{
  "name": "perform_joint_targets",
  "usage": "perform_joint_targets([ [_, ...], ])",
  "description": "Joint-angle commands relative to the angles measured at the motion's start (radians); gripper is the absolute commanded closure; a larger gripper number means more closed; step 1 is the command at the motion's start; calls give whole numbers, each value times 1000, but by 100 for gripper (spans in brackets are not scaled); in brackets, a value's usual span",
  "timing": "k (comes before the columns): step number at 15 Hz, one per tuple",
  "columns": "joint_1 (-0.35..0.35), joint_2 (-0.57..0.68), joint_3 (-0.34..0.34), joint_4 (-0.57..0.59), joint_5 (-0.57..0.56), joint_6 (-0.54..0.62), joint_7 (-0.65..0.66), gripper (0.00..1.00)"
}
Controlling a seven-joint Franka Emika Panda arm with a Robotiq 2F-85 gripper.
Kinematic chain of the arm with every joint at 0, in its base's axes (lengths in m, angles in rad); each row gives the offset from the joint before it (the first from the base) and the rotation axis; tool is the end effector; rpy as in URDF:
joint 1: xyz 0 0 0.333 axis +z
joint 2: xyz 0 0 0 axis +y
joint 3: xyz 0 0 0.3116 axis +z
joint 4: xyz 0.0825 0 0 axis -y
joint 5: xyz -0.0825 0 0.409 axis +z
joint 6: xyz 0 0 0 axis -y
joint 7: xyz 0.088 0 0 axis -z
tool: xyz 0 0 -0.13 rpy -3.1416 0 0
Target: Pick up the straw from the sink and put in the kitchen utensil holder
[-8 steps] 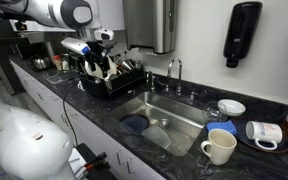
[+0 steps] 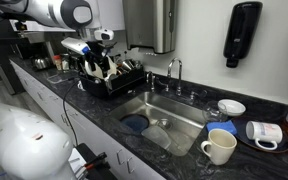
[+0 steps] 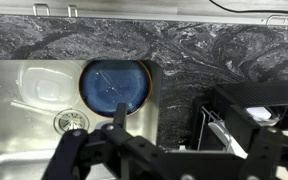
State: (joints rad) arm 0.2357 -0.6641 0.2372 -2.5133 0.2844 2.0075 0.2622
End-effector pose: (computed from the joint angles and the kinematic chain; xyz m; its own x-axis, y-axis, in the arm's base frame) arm 0.3459 0.2039 0.4745 0.9925 0.0618 0.1058 0.0783 -0.9840 -0.1597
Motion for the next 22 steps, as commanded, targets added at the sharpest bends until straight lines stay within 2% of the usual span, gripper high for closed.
perform_joint_targets([
  [1,-22,-30,-6,-19,7,6,18,0],
  [6,-143,-162,-41,-167,-28,76,146,0],
  [9,-238,-209,-44,-247,-100,148,184,0],
  [12,-330,-219,-61,-303,-204,207,181,0],
  [13,-359,-164,-83,-258,-234,194,158,0],
  [14,-373,-149,-111,-270,-243,198,141,0],
  [15,-368,-141,-141,-269,-218,128,143,0],
  [16,-352,-186,-101,-270,-221,156,170,0],
  [18,-363,-164,-135,-270,-219,139,157,0],
  [22,-364,-152,-141,-270,-218,138,156,0],
])
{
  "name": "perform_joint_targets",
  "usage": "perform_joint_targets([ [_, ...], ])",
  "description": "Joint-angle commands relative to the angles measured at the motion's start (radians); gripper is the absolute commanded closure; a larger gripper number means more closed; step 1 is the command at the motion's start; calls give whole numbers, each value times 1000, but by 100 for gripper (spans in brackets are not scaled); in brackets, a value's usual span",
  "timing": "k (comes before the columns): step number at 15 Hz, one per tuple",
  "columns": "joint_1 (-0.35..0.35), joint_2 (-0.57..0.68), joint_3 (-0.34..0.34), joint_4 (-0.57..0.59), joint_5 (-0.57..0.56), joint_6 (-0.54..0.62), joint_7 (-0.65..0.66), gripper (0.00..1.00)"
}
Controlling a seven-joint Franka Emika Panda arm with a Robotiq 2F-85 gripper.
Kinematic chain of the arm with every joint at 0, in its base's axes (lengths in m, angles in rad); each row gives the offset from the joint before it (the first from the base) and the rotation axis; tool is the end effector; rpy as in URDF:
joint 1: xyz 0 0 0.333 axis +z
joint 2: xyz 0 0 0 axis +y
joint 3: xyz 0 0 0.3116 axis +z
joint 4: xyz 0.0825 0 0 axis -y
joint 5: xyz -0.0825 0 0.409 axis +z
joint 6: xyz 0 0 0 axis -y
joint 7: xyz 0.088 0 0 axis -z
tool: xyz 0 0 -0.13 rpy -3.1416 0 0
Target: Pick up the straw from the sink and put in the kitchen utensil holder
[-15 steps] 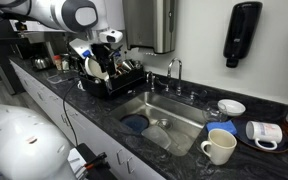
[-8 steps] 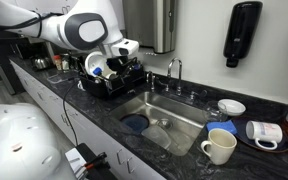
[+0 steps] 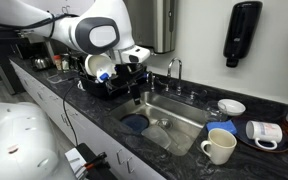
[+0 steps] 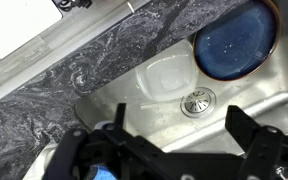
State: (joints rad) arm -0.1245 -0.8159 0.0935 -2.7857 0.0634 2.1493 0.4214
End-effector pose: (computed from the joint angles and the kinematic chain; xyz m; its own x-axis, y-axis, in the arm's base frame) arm 0.3484 -0.0119 0.4104 0.8602 -0.4823 0.1658 -0.4787 -0.8757 -0.0637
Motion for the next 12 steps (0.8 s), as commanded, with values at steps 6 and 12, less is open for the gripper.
perform_joint_targets([
  [6,-9,122,-5,58,-72,74,-72,0],
  [12,6,278,-29,93,-116,225,-189,0],
])
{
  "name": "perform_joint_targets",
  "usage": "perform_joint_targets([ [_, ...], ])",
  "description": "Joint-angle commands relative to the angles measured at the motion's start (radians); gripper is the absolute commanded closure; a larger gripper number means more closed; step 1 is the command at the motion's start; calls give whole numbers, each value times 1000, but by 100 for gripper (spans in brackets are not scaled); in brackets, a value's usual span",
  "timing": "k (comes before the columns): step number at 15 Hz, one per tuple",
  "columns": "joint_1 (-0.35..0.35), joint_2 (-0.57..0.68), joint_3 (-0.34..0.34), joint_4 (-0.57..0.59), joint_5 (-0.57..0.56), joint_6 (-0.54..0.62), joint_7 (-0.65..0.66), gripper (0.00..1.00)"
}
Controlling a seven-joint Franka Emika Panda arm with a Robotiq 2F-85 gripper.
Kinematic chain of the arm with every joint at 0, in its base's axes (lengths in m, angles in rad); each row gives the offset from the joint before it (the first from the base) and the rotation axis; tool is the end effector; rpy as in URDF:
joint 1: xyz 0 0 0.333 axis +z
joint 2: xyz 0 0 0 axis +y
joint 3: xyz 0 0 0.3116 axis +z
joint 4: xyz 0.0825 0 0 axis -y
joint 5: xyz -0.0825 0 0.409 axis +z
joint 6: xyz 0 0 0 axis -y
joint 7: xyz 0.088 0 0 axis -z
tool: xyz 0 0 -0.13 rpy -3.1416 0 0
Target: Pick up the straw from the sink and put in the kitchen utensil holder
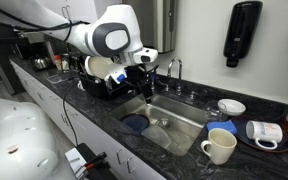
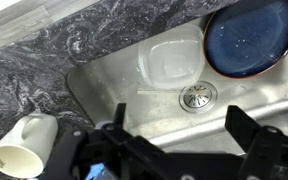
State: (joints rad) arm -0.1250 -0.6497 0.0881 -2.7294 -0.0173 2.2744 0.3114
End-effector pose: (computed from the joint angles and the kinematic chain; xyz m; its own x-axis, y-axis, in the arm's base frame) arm 0.3857 -0.0187 0.3925 0.9198 -0.3362 0.2024 -0.3446 -0.9387 0.0066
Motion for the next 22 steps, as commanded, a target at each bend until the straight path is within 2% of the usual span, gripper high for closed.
perform_joint_targets([
  [1,8,137,-28,41,-47,138,-106,0],
  [5,1,264,-41,48,-155,355,-233,0],
  [7,19,316,-63,58,-183,416,-317,0],
  [9,44,367,-88,71,-185,458,-416,0],
  [13,141,477,-161,126,-108,507,-666,0],
  [14,100,395,-127,78,-145,473,-552,0],
  [16,124,438,-143,102,-126,484,-615,0],
  [22,129,456,-145,115,-126,487,-627,0],
])
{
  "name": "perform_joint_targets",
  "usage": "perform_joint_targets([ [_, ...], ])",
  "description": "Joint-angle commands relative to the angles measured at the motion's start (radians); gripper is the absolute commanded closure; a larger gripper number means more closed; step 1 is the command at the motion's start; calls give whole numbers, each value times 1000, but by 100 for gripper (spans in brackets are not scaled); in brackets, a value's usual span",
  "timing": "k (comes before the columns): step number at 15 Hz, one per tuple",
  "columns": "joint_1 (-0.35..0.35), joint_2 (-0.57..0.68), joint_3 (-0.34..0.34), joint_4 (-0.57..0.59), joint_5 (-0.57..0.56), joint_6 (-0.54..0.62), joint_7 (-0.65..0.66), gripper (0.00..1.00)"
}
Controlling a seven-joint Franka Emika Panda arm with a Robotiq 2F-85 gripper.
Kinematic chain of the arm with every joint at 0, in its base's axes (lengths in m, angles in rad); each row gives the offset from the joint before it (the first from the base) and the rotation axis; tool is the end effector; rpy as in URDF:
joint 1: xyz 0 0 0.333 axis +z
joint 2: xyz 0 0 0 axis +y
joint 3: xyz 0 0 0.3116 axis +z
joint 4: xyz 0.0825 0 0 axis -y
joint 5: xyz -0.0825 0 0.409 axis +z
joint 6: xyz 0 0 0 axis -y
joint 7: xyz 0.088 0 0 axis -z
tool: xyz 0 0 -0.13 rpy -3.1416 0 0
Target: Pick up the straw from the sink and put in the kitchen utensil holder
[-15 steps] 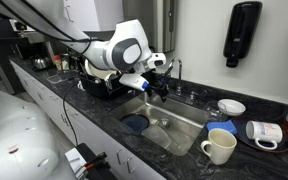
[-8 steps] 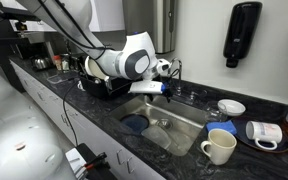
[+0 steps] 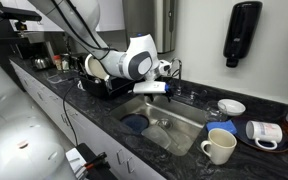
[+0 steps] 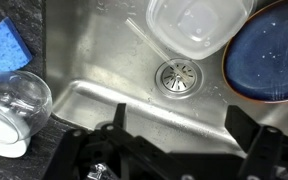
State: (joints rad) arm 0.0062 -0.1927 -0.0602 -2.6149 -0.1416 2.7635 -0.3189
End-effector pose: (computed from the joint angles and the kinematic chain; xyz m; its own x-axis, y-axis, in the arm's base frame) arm 0.4786 -0.0203 0.3080 0.8766 0.3858 0.2876 0.3459 -0.9207 0.1808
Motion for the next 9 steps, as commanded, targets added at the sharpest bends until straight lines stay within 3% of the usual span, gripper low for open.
perform_joint_targets([
  [1,-2,-1,3,1,-1,-2,3,0],
  [9,-66,151,13,103,-271,15,6,0],
])
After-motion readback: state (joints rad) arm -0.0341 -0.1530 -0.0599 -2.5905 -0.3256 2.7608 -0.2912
